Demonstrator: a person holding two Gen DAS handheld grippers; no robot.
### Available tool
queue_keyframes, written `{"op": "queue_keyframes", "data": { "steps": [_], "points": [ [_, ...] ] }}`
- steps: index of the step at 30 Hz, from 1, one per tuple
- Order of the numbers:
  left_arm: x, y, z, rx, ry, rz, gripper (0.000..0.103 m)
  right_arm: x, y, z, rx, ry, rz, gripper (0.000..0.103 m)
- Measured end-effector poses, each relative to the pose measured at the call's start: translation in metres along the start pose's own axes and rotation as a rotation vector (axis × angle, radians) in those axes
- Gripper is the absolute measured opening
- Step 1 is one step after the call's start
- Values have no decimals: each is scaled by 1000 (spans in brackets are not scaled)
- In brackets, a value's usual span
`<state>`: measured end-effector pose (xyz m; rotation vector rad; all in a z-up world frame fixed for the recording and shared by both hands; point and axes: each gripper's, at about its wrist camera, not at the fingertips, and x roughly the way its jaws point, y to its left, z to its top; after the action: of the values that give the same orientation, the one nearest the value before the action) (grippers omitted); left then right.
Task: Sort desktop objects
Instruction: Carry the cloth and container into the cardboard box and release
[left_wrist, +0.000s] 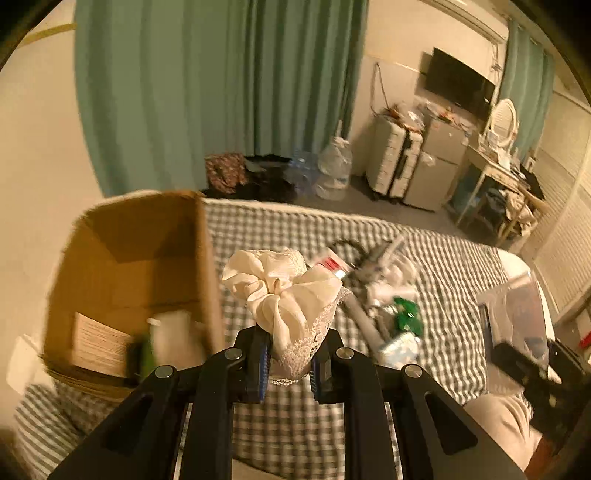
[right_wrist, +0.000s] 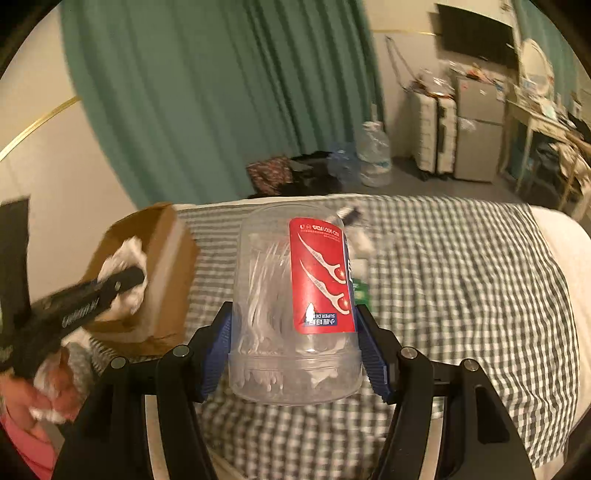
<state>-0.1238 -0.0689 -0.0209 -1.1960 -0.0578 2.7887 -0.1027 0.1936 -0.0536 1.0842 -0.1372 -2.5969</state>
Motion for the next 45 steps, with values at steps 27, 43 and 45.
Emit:
{"op": "queue_keyframes", "data": {
  "steps": [27, 43, 45],
  "points": [
    [47, 189, -46, -177, 98, 88, 17, 102, 202, 24, -261, 146, 194, 63],
    [52, 204, -65, -210, 31, 74, 100, 156, 256, 62, -309, 73, 133, 79],
    [51, 202, -66, -213, 33, 79, 100, 154, 253, 66, -286, 71, 138, 79]
  ]
}}
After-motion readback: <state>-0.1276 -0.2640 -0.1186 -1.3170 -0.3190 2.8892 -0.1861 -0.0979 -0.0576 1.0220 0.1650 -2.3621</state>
